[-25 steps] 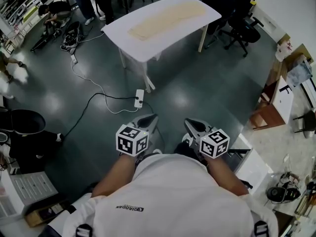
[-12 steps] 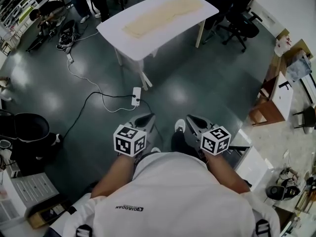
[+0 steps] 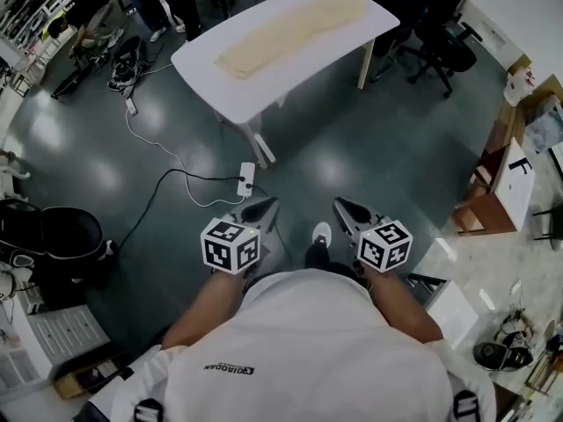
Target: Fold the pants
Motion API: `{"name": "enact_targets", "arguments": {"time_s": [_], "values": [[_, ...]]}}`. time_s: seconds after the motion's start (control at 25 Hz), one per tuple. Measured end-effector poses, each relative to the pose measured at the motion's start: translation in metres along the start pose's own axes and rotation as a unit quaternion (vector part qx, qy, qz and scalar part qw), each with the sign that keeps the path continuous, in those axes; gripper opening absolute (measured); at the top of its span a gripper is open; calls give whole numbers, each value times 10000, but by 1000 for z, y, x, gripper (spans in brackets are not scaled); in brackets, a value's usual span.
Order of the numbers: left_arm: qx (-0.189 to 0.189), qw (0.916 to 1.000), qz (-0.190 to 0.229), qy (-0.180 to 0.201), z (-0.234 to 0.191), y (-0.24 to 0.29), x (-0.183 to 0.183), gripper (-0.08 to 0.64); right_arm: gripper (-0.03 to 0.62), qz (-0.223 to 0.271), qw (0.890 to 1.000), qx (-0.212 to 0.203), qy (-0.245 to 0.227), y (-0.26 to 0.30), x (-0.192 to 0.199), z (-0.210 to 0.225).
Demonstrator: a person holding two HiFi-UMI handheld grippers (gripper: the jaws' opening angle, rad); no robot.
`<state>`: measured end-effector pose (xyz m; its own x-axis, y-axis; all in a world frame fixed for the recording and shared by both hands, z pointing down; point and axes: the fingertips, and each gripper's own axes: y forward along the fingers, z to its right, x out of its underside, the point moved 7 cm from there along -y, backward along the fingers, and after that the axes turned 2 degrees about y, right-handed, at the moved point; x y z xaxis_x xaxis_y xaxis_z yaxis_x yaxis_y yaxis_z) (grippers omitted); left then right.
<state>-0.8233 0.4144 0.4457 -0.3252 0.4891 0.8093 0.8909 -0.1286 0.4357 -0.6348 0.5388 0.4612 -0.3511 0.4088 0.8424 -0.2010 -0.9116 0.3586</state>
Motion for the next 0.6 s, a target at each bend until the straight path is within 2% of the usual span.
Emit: {"name": "enact_targets", "arguments": {"time_s": [0.4,0.6], "values": [[-219,9995,-69,234,8,92,-63,28,17,60,9997,-222,16,16,-58,95],[-527,9979,-38,372,11,127,-94,28,17,38,9993,-381,-22,20,-86,141]]}}
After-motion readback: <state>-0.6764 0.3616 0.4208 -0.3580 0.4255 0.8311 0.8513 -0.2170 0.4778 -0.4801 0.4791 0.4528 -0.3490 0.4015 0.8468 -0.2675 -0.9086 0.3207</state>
